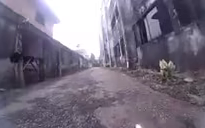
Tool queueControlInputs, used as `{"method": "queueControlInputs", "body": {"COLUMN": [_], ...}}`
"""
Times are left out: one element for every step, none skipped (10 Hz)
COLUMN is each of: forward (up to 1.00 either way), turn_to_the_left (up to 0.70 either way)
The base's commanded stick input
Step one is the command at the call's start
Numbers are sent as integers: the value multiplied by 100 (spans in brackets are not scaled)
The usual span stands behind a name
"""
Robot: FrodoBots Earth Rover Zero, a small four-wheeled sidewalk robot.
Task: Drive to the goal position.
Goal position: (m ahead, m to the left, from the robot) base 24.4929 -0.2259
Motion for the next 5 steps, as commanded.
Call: {"method": "queueControlInputs", "body": {"forward": [70,70,70,70,70], "turn_to_the_left": [0,0,0,0,0]}}
